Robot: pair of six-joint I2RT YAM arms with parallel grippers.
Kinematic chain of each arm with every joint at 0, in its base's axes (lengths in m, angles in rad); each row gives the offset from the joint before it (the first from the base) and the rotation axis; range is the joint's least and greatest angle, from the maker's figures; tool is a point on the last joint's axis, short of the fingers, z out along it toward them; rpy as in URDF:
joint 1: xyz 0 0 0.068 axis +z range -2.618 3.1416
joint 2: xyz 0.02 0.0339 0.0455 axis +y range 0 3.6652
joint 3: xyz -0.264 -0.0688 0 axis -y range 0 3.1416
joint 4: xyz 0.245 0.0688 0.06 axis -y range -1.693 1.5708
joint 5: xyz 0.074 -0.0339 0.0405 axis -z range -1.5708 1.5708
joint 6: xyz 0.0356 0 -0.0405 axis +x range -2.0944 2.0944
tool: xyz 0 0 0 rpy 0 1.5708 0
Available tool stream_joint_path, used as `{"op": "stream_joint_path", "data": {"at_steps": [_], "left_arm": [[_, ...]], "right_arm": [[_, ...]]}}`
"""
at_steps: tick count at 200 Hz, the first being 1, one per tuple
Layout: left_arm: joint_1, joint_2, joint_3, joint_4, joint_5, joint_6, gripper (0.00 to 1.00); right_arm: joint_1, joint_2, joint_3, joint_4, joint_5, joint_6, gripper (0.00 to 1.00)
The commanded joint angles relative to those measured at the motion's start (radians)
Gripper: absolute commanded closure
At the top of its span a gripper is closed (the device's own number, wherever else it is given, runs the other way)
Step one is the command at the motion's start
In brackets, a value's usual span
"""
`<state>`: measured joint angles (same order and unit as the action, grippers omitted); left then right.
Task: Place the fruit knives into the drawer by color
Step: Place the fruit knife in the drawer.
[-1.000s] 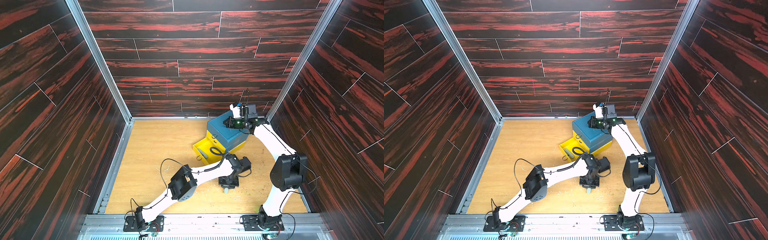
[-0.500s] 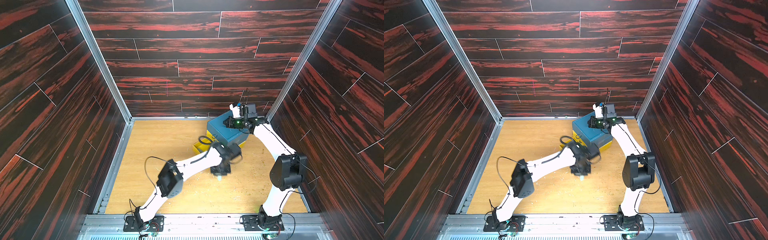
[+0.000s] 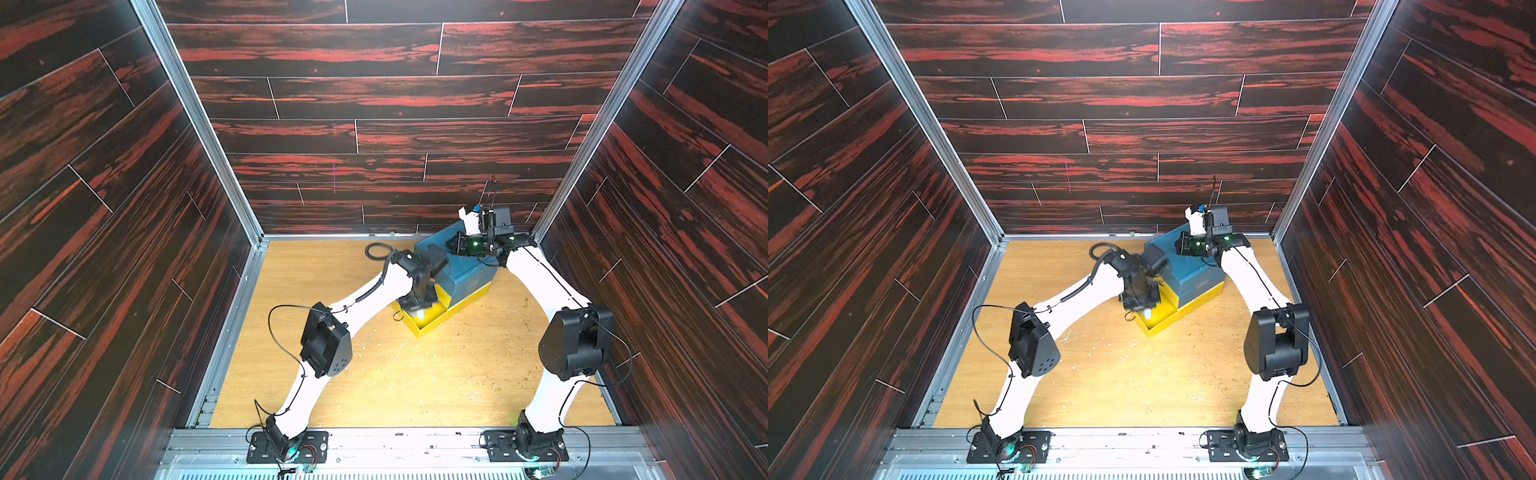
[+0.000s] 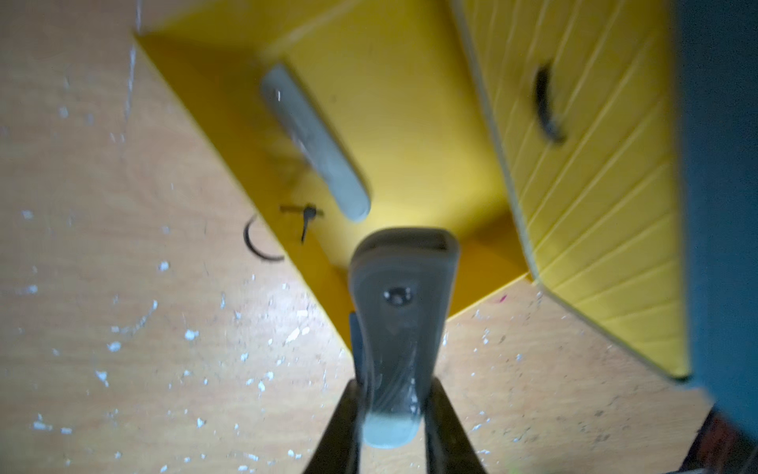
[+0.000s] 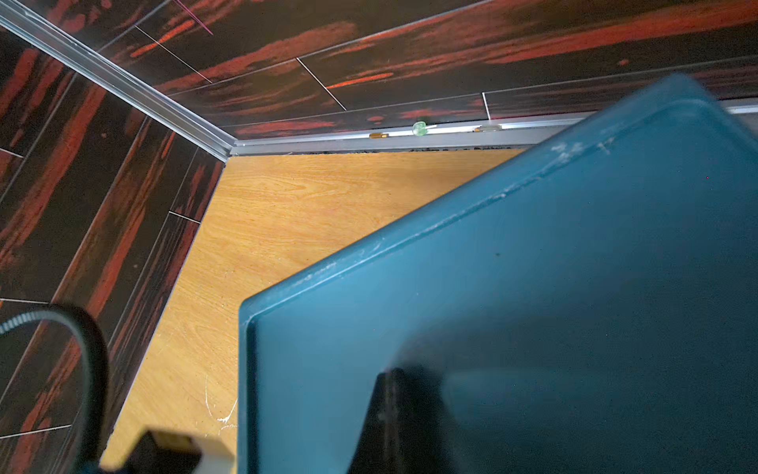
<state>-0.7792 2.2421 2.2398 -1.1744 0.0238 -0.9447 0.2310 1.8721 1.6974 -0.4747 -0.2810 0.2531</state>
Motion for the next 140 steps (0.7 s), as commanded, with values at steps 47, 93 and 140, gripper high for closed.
{"op": "stream_joint_path", "data": {"at_steps": [47, 93, 140], "left_arm": [[0.032, 0.131, 0.147, -0.048, 0.013, 0.035, 0.91], [0.044, 0.135, 0.09, 0.019, 0.046, 0.011, 0.91], [0.055, 0.167, 0.067, 0.052, 0.067, -0.006, 0.91]], "right_arm": [[-0.001, 0.124, -0.099, -0.358, 0.122, -0.012, 1.0], [0.0, 0.125, -0.097, -0.361, 0.122, -0.014, 1.0], [0.0, 0.122, -0.103, -0.36, 0.124, -0.014, 1.0]]}}
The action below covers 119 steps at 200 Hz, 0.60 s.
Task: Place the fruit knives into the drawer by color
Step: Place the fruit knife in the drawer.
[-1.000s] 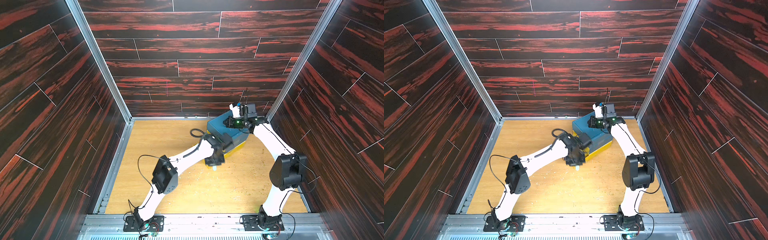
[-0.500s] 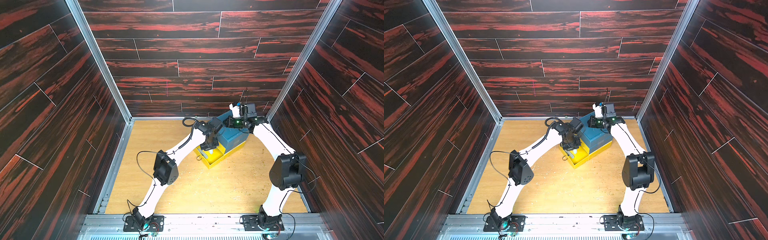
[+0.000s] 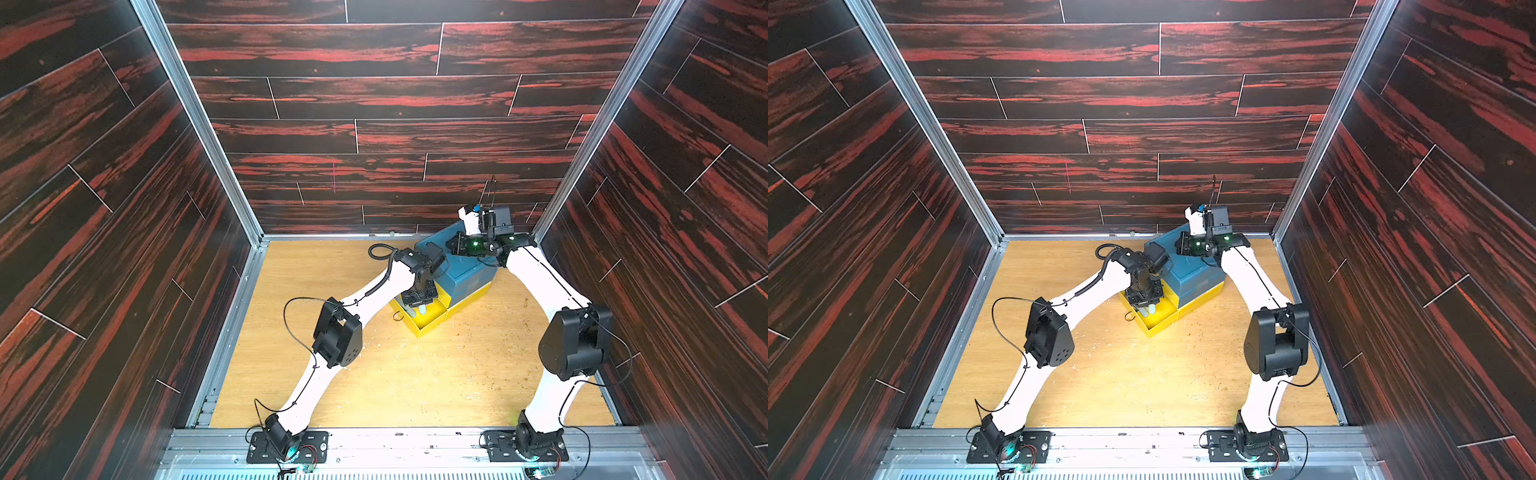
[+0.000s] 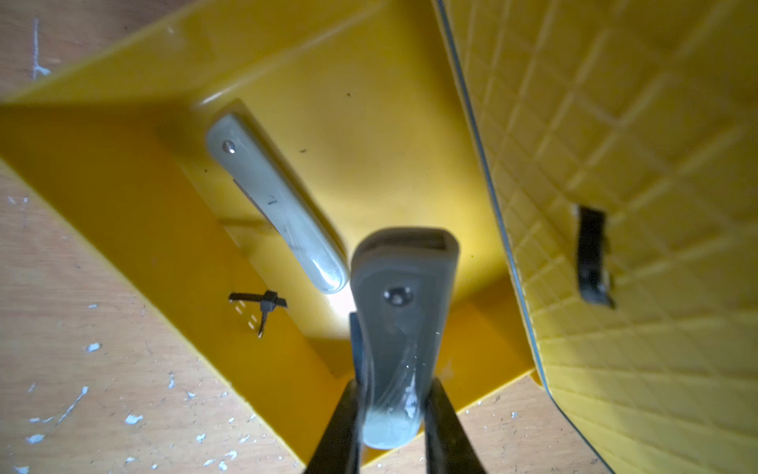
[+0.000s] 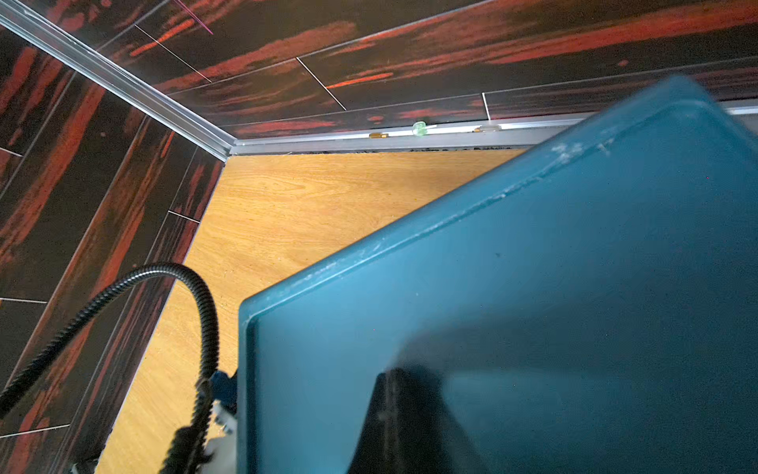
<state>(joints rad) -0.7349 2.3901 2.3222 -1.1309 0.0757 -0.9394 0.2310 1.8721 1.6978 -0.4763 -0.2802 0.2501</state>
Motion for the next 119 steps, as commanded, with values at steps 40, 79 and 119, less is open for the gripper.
{"op": "stream_joint_path", "data": {"at_steps": [40, 79, 119], "left_arm": [[0.018, 0.042, -0.017, 0.031, 0.027, -0.018, 0.91], [0.023, 0.056, -0.037, 0.056, 0.031, -0.028, 0.91], [0.03, 0.076, -0.049, 0.072, 0.045, -0.036, 0.89]], "right_arm": [[0.0, 0.121, -0.104, -0.359, 0.125, -0.009, 1.0], [0.0, 0.121, -0.109, -0.357, 0.124, -0.01, 1.0], [0.001, 0.121, -0.112, -0.355, 0.124, -0.008, 1.0]]}}
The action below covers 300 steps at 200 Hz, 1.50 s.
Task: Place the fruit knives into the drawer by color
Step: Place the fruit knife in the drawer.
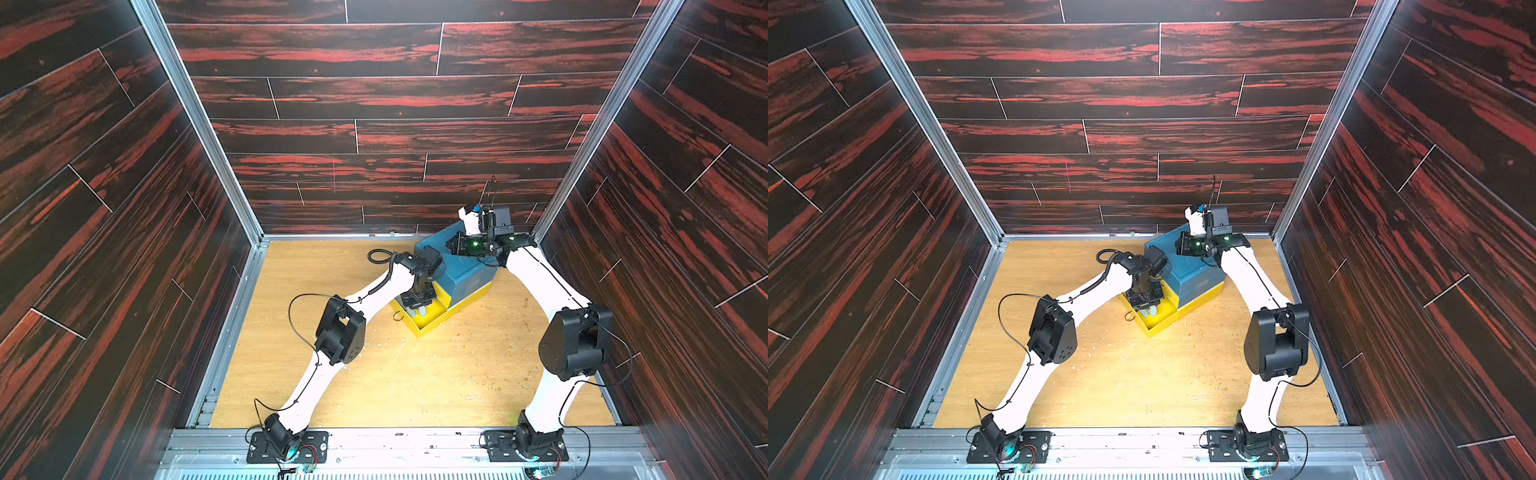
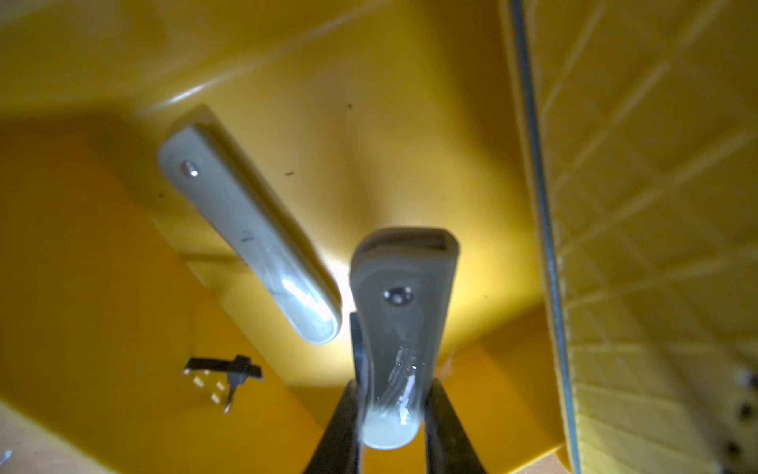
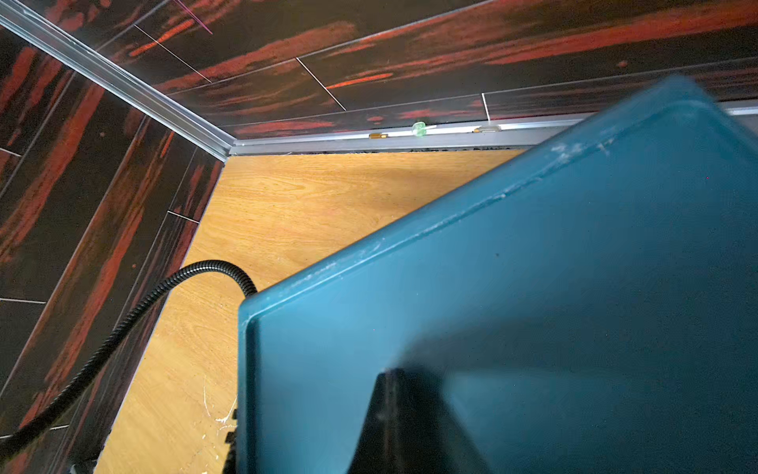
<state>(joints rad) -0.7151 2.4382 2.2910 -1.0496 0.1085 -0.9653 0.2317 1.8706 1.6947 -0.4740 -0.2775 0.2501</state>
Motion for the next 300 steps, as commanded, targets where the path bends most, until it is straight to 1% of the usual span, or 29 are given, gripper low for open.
{"op": "stream_joint_path", "data": {"at_steps": [1, 22, 59, 102, 130, 156, 197, 206, 236, 271, 300], "left_arm": [[0.011, 0.03, -0.018, -0.009, 0.012, -0.01, 0.89], [0.013, 0.037, -0.021, -0.007, 0.012, -0.011, 0.87], [0.014, 0.021, -0.052, 0.0, 0.01, -0.022, 0.87], [0.013, -0.084, -0.189, 0.092, -0.006, -0.056, 0.89], [0.014, -0.12, -0.235, 0.115, -0.012, -0.066, 0.89], [0.015, -0.115, -0.247, 0.125, -0.013, -0.067, 0.89], [0.014, -0.085, -0.219, 0.126, -0.003, -0.069, 0.88], [0.015, -0.084, -0.213, 0.125, -0.001, -0.07, 0.86], [0.015, -0.09, -0.207, 0.13, -0.013, -0.067, 0.7], [0.014, -0.097, -0.189, 0.141, -0.016, -0.063, 0.55], [0.014, -0.108, -0.172, 0.139, -0.018, -0.056, 0.52]], "right_arm": [[-0.001, 0.122, -0.109, -0.357, 0.121, -0.008, 1.0], [-0.001, 0.122, -0.111, -0.356, 0.123, -0.009, 1.0], [-0.001, 0.121, -0.119, -0.353, 0.123, -0.008, 1.0], [-0.001, 0.121, -0.121, -0.351, 0.123, -0.008, 1.0], [-0.001, 0.122, -0.12, -0.351, 0.121, -0.009, 1.0], [0.0, 0.121, -0.121, -0.351, 0.123, -0.007, 1.0], [-0.001, 0.119, -0.125, -0.35, 0.125, -0.008, 1.0], [-0.001, 0.121, -0.125, -0.349, 0.123, -0.008, 1.0], [0.001, 0.124, -0.125, -0.347, 0.12, -0.006, 1.0], [0.001, 0.122, -0.125, -0.347, 0.12, -0.008, 1.0], [-0.001, 0.119, -0.127, -0.347, 0.121, -0.009, 1.0]]}}
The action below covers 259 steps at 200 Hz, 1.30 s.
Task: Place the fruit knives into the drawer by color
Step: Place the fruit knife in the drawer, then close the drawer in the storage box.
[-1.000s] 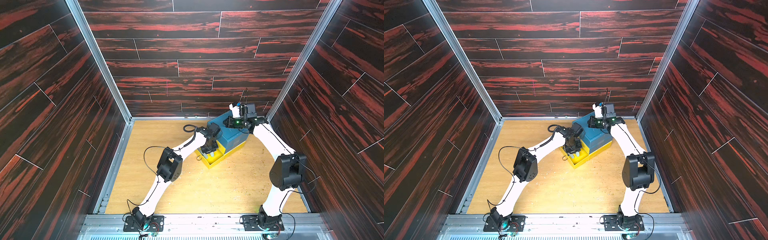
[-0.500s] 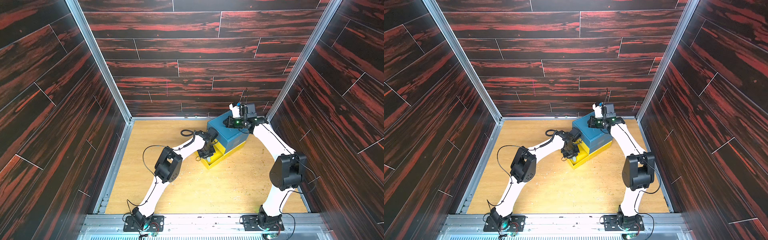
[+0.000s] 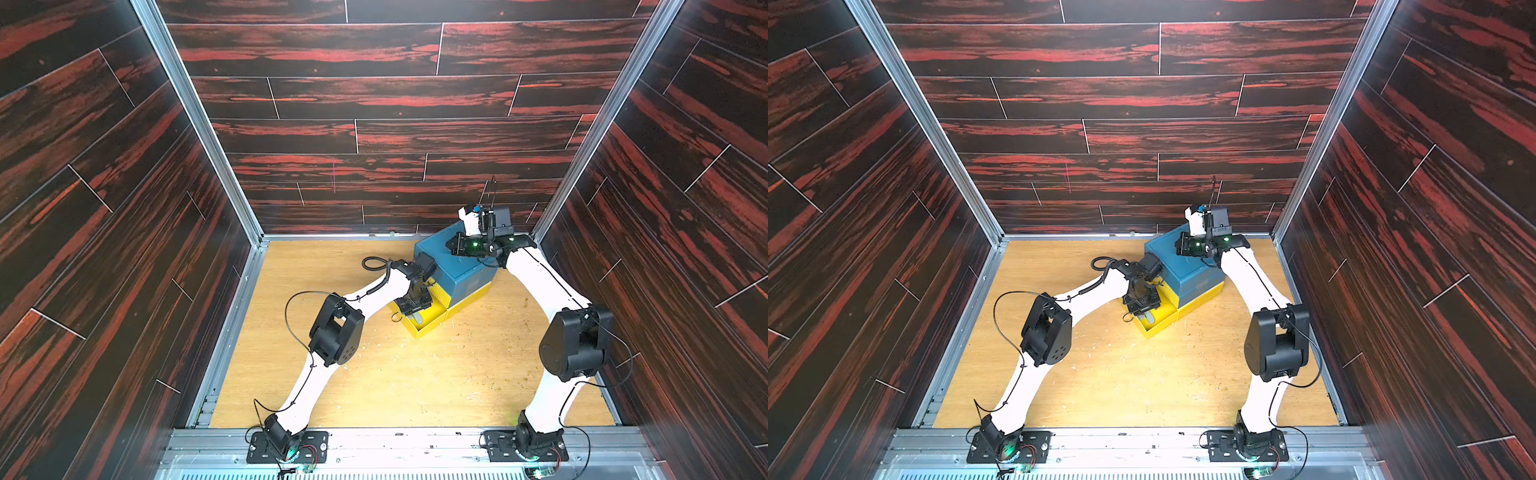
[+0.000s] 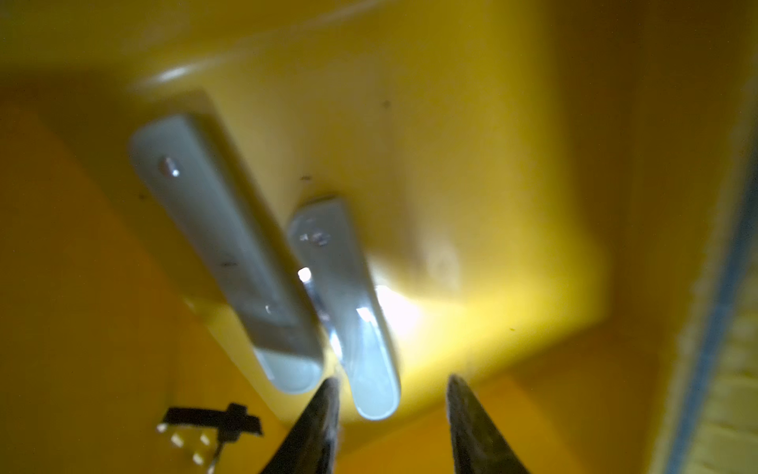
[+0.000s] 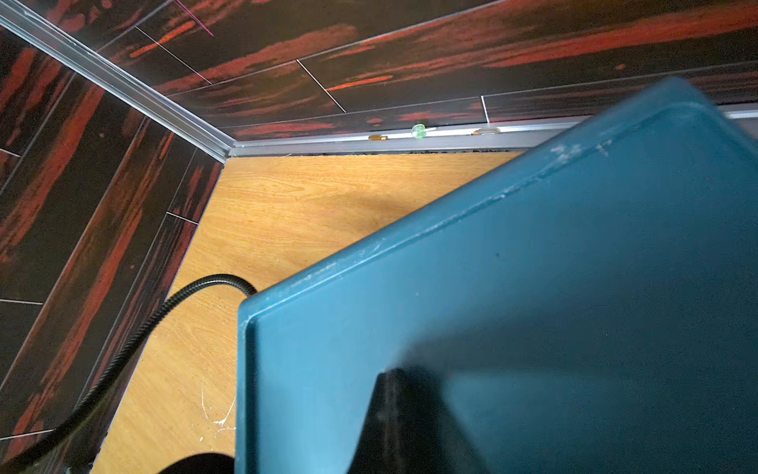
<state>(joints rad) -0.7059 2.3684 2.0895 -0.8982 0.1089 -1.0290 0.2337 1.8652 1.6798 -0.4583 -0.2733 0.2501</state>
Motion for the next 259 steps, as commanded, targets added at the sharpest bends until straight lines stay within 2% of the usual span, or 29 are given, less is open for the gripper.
{"op": "stream_joint_path", "data": {"at_steps": [1, 39, 78, 106, 128, 175, 201, 206, 219, 246, 259], "left_arm": [[0.005, -0.039, 0.03, -0.012, -0.018, 0.008, 0.52], [0.006, -0.107, 0.037, 0.003, -0.059, 0.021, 0.52], [0.005, -0.175, 0.111, -0.071, -0.125, 0.053, 0.52], [0.006, -0.264, 0.077, -0.08, -0.161, 0.066, 0.52], [0.006, -0.369, -0.031, -0.042, -0.179, 0.07, 0.53], [0.019, -0.609, -0.433, 0.148, -0.204, 0.029, 0.54], [0.026, -0.681, -0.587, 0.217, -0.175, -0.001, 0.56], [0.027, -0.686, -0.61, 0.229, -0.167, -0.007, 0.58], [0.03, -0.687, -0.657, 0.262, -0.139, -0.019, 0.73], [0.049, -0.658, -0.735, 0.35, -0.057, -0.066, 0.97], [0.056, -0.643, -0.778, 0.409, -0.032, -0.093, 1.0]], "right_arm": [[-0.002, 0.124, -0.112, -0.363, 0.117, -0.008, 1.0], [-0.003, 0.127, -0.115, -0.362, 0.117, -0.008, 1.0], [-0.001, 0.122, -0.127, -0.354, 0.121, -0.004, 1.0], [-0.002, 0.115, -0.138, -0.347, 0.125, 0.0, 1.0], [-0.002, 0.114, -0.141, -0.347, 0.133, 0.0, 1.0], [-0.002, 0.114, -0.147, -0.344, 0.145, -0.001, 1.0], [-0.001, 0.115, -0.145, -0.344, 0.144, 0.001, 1.0], [-0.002, 0.115, -0.144, -0.344, 0.145, 0.0, 1.0], [-0.001, 0.115, -0.143, -0.346, 0.146, 0.0, 1.0], [-0.002, 0.111, -0.144, -0.35, 0.153, -0.003, 1.0], [-0.002, 0.109, -0.146, -0.349, 0.154, -0.003, 1.0]]}}
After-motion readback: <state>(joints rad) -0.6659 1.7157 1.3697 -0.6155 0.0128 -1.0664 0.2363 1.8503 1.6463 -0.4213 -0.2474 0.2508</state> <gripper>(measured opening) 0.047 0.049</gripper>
